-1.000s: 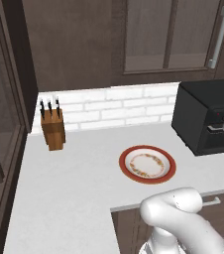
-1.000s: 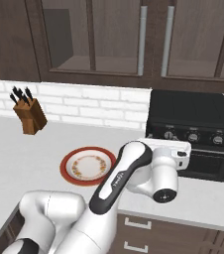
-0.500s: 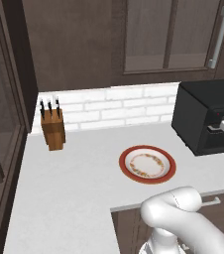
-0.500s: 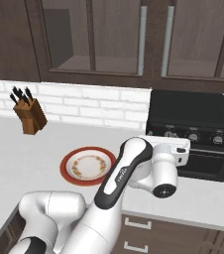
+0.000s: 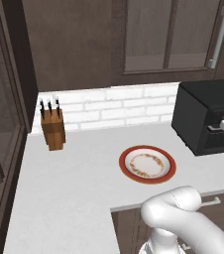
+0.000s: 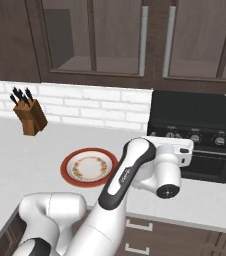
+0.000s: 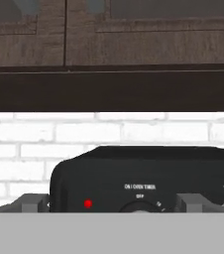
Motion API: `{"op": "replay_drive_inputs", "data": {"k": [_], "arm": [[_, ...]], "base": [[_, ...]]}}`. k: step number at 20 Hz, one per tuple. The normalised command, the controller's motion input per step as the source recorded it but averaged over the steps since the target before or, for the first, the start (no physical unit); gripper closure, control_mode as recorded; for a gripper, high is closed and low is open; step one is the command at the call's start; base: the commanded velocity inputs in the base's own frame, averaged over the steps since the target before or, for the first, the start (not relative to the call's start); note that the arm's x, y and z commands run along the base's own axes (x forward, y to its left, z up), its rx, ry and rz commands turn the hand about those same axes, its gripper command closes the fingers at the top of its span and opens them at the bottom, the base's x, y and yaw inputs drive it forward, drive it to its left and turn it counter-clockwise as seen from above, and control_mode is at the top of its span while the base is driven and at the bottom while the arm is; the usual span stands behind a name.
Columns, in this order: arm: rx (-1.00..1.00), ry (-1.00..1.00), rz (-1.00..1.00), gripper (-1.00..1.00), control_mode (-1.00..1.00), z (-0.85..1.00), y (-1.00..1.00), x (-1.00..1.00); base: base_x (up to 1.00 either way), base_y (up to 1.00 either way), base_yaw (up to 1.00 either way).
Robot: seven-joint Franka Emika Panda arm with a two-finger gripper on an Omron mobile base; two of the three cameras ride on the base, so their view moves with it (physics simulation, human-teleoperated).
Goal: Pick up the kebab skewer and baguette bread, and place them inside the toaster oven. Close the toaster oven door and start by setting the timer.
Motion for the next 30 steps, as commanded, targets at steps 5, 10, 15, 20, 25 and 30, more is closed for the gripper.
{"op": "replay_drive_inputs", "data": {"k": [5, 10, 15, 20, 25, 30], "arm": [[0.00, 0.02, 0.01, -1.00, -1.00, 0.00, -0.12, 0.00], [0.00, 0.01, 0.01, -1.00, -1.00, 0.00, 0.00, 0.00], [0.00, 0.01, 0.01, -1.00, -1.00, -0.01, 0.07, 0.06], [0.00, 0.03, 0.01, -1.00, -1.00, -0.09, 0.00, 0.00], [0.00, 0.02, 0.00, -1.00, -1.00, -0.08, 0.00, 0.01], [0.00, 0.00, 0.01, -1.00, -1.00, 0.00, 0.00, 0.03]], "base": [[0.00, 0.00, 0.00], [0.00, 0.00, 0.00], [0.00, 0.00, 0.00], [0.00, 0.00, 0.00], [0.00, 0.00, 0.00], [0.00, 0.00, 0.00]]}}
